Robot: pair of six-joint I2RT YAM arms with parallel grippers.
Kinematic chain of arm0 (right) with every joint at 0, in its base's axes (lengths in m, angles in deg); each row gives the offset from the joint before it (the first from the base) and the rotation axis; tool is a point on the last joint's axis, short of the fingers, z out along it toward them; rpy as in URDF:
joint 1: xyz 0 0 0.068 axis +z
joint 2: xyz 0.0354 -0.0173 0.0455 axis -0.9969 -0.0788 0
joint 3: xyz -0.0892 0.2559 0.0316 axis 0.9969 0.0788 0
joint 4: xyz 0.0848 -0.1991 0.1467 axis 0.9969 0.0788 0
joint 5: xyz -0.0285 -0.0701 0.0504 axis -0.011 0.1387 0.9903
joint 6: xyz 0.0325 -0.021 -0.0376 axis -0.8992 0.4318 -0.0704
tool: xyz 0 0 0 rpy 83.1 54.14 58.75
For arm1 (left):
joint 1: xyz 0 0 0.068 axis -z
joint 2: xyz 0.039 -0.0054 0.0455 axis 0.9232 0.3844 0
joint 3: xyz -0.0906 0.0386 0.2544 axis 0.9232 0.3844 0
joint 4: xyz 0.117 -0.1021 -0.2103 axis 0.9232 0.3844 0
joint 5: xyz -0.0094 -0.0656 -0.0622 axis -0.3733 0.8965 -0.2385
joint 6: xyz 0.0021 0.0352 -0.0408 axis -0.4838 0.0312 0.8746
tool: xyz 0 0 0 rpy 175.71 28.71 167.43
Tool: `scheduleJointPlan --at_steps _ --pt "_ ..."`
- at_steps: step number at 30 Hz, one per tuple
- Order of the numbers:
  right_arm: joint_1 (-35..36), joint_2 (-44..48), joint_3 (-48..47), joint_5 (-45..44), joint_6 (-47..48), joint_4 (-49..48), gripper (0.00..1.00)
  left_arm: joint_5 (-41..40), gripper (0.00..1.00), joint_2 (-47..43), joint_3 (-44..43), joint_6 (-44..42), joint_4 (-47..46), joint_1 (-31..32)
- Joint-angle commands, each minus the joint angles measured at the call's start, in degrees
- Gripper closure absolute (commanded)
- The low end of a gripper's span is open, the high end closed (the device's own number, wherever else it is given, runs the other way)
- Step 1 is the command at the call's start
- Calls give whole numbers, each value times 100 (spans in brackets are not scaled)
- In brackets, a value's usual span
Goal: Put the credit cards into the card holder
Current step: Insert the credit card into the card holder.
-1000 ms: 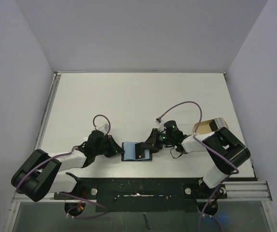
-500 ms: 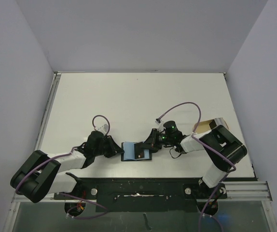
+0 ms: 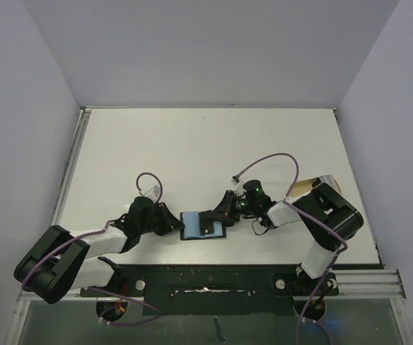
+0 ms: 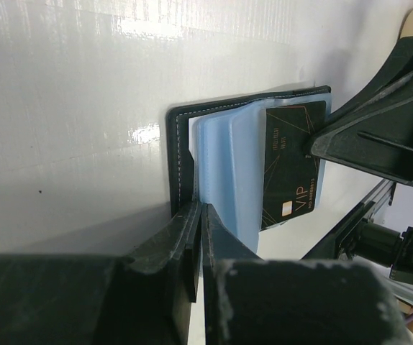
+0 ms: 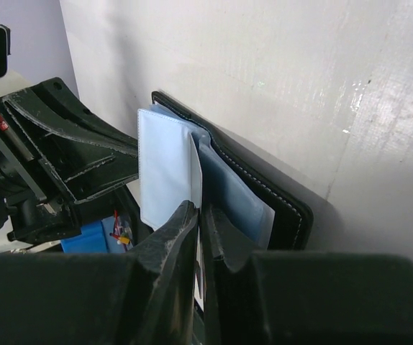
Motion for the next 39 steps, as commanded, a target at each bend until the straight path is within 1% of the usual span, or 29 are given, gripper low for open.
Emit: scheduleJointPlan --at_steps 1,4,6,8,11,14,18,25,32,39 --pt "90 -29 -7 -140 -19 -231 92 -56 96 -91 119 -58 48 40" --pt "199 18 -78 -325 27 63 90 -73 96 -143 182 -17 -3 41" --pt "259 81 -168 -496 101 396 87 -81 96 -164 207 -1 -24 41" --pt "309 211 -269 -755 233 909 81 -78 96 -182 208 16 -25 51" --pt "399 547 -397 -1277 437 1693 75 -74 96 -224 224 34 -24 48" --pt "473 885 -502 -1740 578 2311 73 -97 96 -299 247 43 -4 51" --pt "637 1094 -712 -2076 716 2970 69 -200 96 -329 301 48 47 57" --pt "922 979 -815 -2082 592 2938 68 -162 96 -329 358 131 -117 73" --pt "1114 684 -917 -1931 346 2468 68 -193 96 -377 400 164 -110 95" --pt "1223 448 -1099 -1833 146 2037 70 -257 96 -526 375 231 28 119"
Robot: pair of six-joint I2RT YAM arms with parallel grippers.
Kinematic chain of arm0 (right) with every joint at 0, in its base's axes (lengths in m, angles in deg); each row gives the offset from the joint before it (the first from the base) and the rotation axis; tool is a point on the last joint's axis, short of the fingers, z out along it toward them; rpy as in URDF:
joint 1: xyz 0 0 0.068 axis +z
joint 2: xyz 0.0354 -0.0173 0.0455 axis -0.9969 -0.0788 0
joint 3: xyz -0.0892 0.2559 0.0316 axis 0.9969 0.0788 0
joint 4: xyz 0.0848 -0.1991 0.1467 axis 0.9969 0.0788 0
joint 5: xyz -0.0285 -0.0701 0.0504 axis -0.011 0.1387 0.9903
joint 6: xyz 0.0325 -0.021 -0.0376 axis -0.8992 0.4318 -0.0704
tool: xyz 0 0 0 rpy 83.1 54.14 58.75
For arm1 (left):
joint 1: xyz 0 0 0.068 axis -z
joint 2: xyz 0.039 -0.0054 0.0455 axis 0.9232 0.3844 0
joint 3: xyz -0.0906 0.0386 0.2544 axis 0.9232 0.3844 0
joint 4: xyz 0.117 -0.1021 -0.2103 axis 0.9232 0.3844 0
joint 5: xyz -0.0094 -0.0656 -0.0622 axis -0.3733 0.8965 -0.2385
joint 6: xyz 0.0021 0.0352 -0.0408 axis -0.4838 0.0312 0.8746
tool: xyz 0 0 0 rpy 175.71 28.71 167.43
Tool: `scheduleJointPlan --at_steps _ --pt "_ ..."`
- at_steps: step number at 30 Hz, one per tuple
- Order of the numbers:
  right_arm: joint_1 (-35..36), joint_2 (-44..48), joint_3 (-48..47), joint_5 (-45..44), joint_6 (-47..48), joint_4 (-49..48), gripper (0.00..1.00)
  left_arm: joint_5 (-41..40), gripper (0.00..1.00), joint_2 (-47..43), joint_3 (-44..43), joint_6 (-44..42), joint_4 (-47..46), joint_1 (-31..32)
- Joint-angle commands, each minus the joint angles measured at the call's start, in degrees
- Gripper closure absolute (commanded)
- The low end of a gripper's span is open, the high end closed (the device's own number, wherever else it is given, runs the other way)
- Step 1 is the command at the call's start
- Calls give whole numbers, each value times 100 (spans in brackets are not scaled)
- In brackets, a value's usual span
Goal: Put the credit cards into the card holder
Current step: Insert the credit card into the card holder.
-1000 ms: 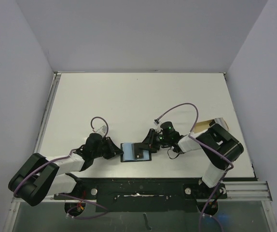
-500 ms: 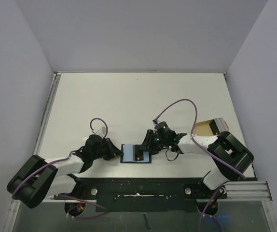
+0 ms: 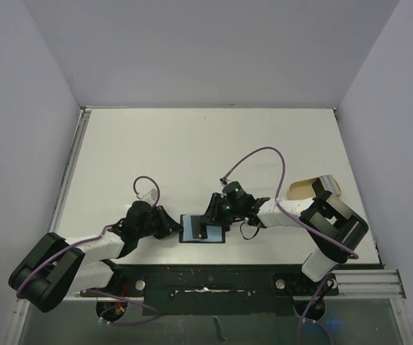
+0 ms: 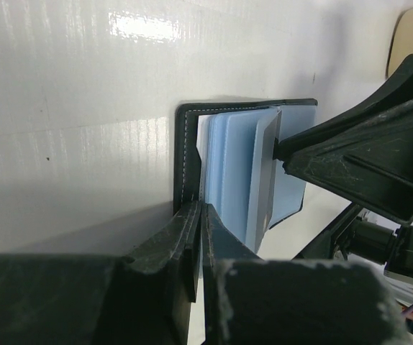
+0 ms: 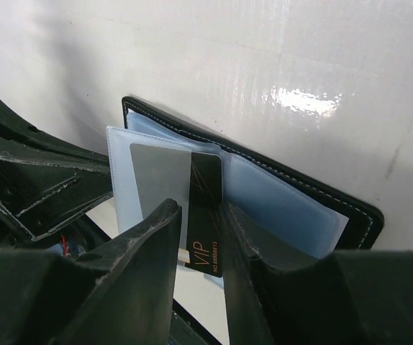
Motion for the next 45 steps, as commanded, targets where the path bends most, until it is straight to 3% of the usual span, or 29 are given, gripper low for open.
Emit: scheduleJointPlan --at_steps 1,21,30,45 --pt "83 -144 -225 56 -148 -467 71 -183 96 -202 56 17 155 48" --pt "126 -352 -202 583 -568 -1375 73 -362 96 -298 -14 42 264 48" --pt "155 171 -419 -335 22 355 69 -483 95 -605 -110 -47 565 49" --pt "547 -289 -765 -235 37 217 69 -378 95 -370 18 91 205 51"
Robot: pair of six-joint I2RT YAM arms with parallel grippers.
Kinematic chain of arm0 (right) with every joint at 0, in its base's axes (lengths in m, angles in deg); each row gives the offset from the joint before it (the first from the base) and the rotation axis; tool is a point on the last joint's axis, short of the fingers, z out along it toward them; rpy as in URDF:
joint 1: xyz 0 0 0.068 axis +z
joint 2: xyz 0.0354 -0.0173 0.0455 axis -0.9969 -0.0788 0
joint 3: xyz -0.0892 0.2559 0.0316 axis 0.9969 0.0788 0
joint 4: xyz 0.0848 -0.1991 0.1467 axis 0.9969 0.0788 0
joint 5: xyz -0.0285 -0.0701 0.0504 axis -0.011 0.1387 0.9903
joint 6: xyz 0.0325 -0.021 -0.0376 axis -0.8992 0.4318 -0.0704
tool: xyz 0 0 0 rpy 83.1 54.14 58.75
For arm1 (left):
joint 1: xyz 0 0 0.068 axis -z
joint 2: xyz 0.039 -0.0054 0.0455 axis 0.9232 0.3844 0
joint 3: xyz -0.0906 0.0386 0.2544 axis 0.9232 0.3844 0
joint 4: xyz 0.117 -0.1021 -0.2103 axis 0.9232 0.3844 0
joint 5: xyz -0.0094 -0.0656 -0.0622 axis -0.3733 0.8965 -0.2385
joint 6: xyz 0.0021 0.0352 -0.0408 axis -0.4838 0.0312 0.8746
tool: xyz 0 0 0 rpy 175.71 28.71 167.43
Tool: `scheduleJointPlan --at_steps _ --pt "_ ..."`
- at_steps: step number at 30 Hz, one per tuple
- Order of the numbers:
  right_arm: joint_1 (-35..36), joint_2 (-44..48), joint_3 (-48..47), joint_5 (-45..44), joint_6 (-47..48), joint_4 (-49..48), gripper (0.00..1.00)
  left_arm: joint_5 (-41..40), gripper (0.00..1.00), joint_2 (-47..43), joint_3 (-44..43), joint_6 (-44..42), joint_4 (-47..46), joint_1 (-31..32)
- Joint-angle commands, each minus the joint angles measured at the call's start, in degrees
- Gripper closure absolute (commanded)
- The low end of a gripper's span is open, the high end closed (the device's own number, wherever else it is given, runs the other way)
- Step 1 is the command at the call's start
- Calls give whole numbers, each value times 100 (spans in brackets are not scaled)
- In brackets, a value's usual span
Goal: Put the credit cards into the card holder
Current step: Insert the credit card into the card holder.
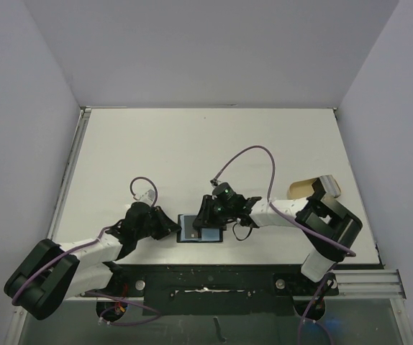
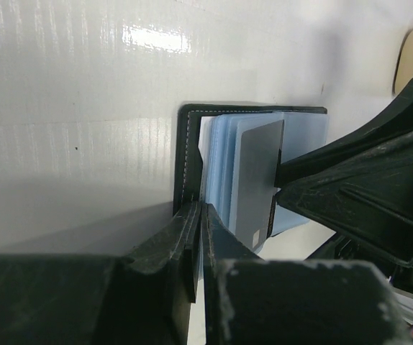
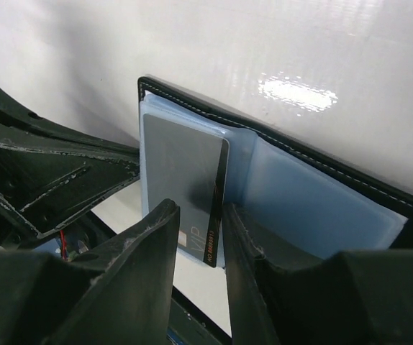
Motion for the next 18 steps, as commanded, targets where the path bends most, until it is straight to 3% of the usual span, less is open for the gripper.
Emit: scheduleJointPlan --at_steps 1,11,18 --pt "143 -89 -383 -64 155 -67 70 -57 95 6 -14 35 -169 17" --pt "25 -120 -777 -126 424 456 72 -148 96 -24 -77 105 -131 41" --pt "-498 508 -1106 -653 1539 1801 62 -259 78 -460 -272 -37 334 33"
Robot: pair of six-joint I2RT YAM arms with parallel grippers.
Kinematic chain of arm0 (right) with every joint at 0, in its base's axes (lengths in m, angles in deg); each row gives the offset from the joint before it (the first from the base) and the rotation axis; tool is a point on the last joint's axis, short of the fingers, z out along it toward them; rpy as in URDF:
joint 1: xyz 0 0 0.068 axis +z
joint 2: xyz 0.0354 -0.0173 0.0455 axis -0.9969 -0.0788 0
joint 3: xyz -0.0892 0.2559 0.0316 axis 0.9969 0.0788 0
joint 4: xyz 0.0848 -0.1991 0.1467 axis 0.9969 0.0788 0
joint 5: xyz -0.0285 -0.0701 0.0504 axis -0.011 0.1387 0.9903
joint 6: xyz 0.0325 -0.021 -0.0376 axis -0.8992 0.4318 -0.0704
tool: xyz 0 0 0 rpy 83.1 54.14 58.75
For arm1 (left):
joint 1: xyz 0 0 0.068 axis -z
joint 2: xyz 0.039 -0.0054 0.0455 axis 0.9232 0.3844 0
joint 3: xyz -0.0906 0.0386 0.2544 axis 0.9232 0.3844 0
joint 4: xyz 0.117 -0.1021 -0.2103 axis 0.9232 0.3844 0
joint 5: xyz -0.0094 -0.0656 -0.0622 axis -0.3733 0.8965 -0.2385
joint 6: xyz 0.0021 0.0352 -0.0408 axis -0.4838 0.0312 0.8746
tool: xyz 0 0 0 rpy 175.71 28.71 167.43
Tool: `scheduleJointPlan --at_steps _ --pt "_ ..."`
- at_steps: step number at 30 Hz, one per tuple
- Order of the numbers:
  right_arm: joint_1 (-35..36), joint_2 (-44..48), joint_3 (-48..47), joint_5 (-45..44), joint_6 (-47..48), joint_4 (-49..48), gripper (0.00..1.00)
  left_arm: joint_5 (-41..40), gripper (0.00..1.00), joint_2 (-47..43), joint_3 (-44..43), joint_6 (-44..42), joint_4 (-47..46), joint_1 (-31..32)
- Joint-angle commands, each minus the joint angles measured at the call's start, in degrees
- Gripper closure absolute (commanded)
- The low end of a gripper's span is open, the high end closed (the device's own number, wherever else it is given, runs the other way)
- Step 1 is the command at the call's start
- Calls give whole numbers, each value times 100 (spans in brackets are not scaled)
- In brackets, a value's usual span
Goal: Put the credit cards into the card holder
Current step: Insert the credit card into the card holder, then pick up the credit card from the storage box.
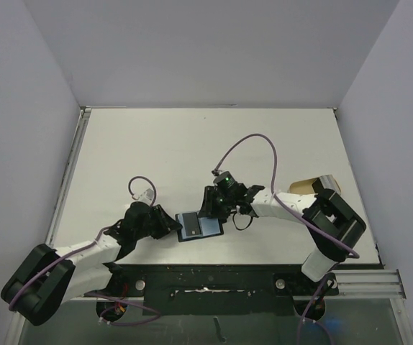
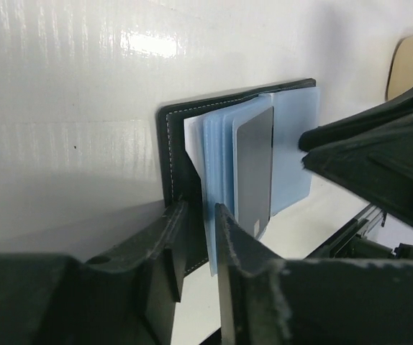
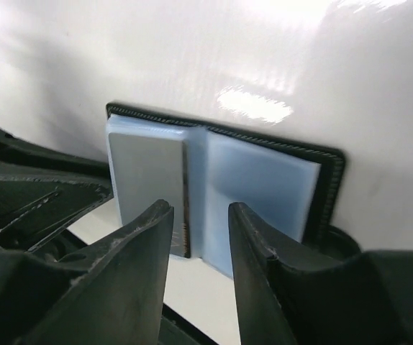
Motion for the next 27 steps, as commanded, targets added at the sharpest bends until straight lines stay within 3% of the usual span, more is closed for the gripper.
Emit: scheduleJointPlan --at_steps 1,7,14,20,27 --pt "-380 586 -520 -505 996 1037 60 -189 76 -355 -277 -162 245 20" --pt "-917 633 -1275 -1236 1998 2305 52 -210 64 -552 -551 -373 659 7" --pt "-1674 325 -2140 -3015 2686 3673 47 -133 56 -741 -844 -623 1023 6" --pt "-2452 68 -2537 -4217 3042 4284 45 170 55 -794 -889 -702 891 17" --pt "-3473 -161 -2691 -4613 3554 4420 40 666 55 -900 -978 -775 905 19"
